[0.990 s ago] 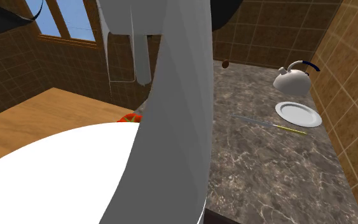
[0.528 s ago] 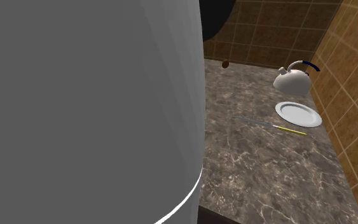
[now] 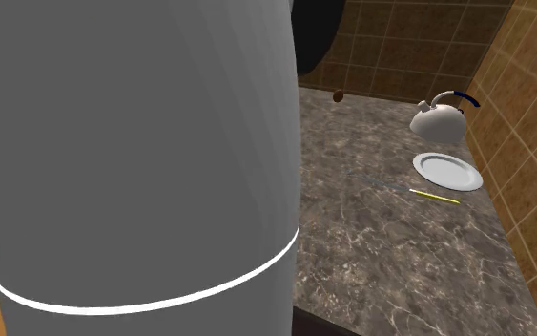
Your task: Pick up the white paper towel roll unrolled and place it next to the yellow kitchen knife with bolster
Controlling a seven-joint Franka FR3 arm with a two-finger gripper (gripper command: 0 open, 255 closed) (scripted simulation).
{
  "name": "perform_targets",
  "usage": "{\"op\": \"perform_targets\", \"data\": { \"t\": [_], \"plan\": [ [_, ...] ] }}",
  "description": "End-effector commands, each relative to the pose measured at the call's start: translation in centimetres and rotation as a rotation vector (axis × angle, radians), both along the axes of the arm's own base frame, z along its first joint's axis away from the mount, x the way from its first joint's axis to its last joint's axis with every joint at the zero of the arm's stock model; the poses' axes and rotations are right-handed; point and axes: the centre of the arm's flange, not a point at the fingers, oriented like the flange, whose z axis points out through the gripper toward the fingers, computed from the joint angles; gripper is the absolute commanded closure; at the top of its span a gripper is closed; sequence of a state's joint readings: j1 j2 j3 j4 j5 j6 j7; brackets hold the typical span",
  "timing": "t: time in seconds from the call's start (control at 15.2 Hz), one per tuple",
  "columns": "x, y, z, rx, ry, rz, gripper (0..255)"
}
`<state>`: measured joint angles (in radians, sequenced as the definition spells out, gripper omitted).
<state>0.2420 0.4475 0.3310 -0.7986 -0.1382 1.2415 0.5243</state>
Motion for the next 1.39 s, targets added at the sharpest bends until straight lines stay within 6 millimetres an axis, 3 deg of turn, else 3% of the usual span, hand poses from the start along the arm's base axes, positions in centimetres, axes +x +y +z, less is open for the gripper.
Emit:
{"op": "perform_targets", "data": {
  "t": [0.0, 1.32],
  "plan": [
    [-0.2, -2.3, -0.5, 0.000, -0.001, -0.001, 255],
    [-0.5, -28.0, -6.5, 0.000, -0.001, -0.001, 255]
  ]
}}
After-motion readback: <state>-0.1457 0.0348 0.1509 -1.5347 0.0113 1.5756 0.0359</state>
